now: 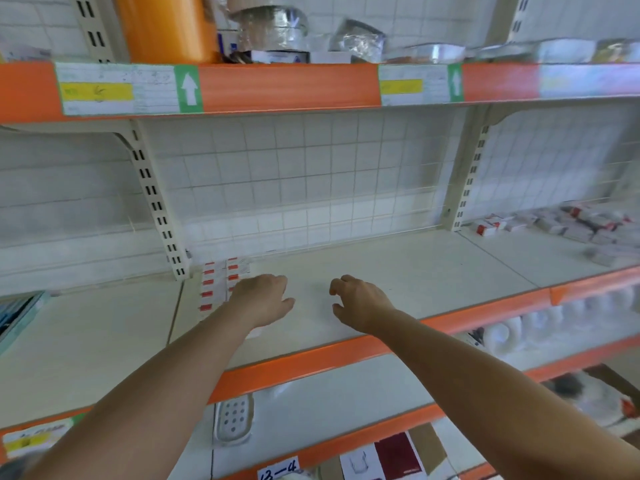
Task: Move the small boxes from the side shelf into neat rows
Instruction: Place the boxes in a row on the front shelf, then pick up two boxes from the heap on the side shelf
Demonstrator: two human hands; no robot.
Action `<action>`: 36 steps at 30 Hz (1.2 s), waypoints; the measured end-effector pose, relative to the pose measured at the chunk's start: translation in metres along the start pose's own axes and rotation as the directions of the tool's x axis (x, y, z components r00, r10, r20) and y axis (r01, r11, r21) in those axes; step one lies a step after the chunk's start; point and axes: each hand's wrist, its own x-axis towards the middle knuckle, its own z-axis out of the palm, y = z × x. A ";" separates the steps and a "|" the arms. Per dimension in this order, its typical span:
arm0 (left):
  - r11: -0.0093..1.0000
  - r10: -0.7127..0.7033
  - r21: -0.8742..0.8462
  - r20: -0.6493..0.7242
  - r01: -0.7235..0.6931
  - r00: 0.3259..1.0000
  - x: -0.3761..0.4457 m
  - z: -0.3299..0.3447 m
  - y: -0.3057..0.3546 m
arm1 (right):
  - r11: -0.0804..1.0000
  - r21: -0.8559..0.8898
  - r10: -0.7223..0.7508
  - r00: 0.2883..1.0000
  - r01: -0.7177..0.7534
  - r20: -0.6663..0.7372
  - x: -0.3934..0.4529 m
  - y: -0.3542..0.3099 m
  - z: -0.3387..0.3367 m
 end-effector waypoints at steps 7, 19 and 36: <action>0.999 0.022 -0.024 0.014 -0.021 1.000 0.026 -0.008 0.055 | 1.000 -0.001 0.029 0.999 -0.029 -0.024 -0.018 0.053 -0.019; 0.997 0.044 -0.060 0.003 -0.043 0.999 0.078 -0.026 0.212 | 0.999 -0.029 0.030 1.000 -0.030 -0.005 -0.061 0.197 -0.061; 0.983 0.171 -0.067 -0.001 -0.171 0.985 0.162 -0.032 0.384 | 0.984 -0.048 0.171 0.985 -0.170 0.012 -0.094 0.369 -0.095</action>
